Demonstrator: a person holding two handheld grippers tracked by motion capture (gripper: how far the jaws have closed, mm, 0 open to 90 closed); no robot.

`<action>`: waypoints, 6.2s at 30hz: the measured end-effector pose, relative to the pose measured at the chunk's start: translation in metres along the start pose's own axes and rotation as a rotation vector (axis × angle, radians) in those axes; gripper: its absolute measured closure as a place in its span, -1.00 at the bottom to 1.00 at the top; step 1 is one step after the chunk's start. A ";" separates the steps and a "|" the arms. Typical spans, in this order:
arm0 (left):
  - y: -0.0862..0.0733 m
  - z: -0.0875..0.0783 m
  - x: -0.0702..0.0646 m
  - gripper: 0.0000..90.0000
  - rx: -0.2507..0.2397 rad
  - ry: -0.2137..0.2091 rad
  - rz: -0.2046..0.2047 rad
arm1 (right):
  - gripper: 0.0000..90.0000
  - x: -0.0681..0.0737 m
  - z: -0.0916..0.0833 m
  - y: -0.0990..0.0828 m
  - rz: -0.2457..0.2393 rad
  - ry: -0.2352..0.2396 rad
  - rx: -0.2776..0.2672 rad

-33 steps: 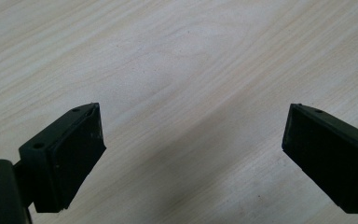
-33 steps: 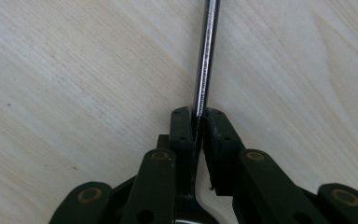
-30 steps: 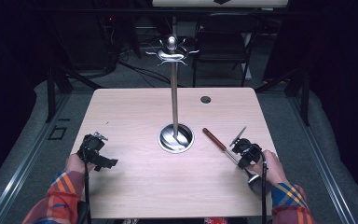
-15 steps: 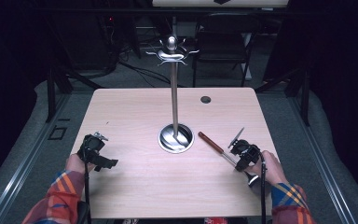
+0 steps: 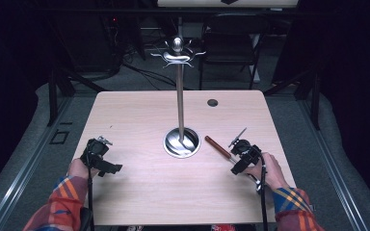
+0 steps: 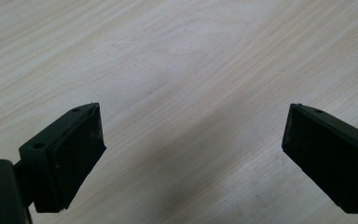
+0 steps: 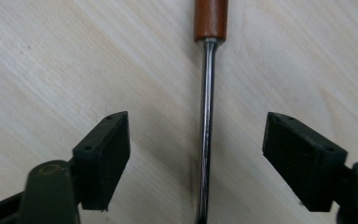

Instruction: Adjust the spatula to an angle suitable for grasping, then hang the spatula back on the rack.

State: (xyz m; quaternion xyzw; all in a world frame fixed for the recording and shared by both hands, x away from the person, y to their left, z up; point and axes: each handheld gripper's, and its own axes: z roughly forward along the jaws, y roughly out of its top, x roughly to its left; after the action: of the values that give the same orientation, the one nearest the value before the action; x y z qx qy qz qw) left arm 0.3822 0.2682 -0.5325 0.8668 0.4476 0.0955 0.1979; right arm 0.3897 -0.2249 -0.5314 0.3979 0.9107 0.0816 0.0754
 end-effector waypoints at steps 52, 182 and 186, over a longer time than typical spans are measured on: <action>0.003 0.000 0.000 -0.88 0.002 0.005 0.012 | 0.81 0.006 0.021 0.034 -0.069 -0.109 0.013; 0.005 0.001 -0.004 -0.87 0.010 -0.004 0.043 | 0.88 0.032 -0.098 0.007 -0.014 -0.018 -0.589; 0.005 0.001 -0.004 -0.87 0.010 -0.004 0.046 | 0.88 0.029 -0.104 0.004 0.024 -0.021 -0.657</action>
State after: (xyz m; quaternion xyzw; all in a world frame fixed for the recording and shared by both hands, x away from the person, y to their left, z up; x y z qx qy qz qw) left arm 0.3840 0.2619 -0.5317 0.8781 0.4276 0.0961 0.1920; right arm 0.3517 -0.2099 -0.4311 0.3636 0.8303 0.3678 0.2079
